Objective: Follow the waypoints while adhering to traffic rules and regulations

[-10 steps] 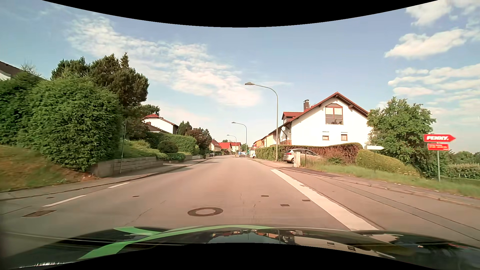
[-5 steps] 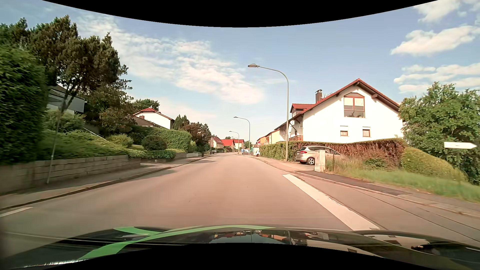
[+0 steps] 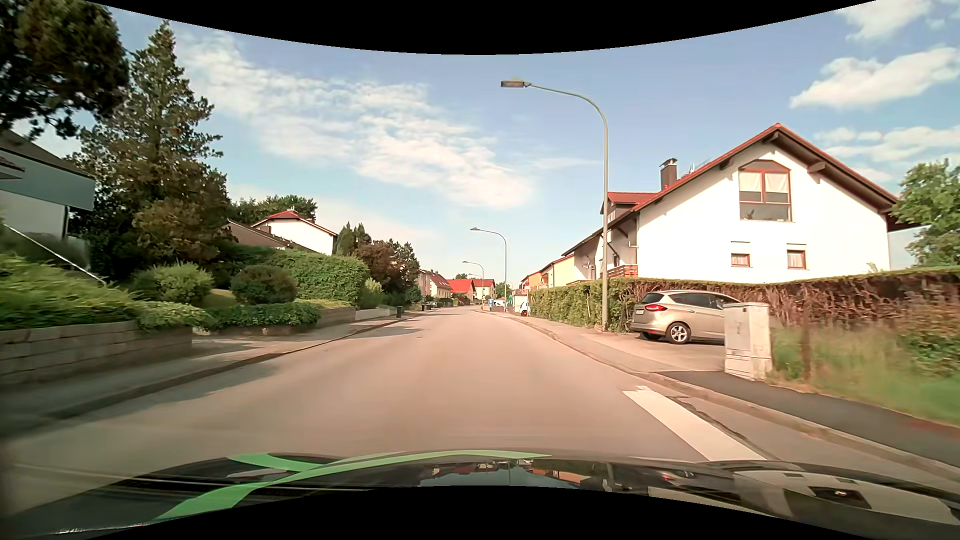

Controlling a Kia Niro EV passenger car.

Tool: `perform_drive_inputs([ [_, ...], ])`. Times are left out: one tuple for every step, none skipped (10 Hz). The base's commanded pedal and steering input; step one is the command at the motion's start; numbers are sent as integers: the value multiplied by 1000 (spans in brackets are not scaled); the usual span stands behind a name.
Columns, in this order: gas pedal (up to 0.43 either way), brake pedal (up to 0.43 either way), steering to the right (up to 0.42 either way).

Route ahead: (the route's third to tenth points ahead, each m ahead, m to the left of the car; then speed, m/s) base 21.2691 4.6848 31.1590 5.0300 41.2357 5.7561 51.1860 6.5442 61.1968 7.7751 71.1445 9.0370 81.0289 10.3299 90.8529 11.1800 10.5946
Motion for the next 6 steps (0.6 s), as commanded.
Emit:
perform_drive_inputs([
  [220,0,-15],
  [220,0,-14],
  [220,0,-14],
  [220,0,-14],
  [220,0,-14],
  [220,0,-14],
])
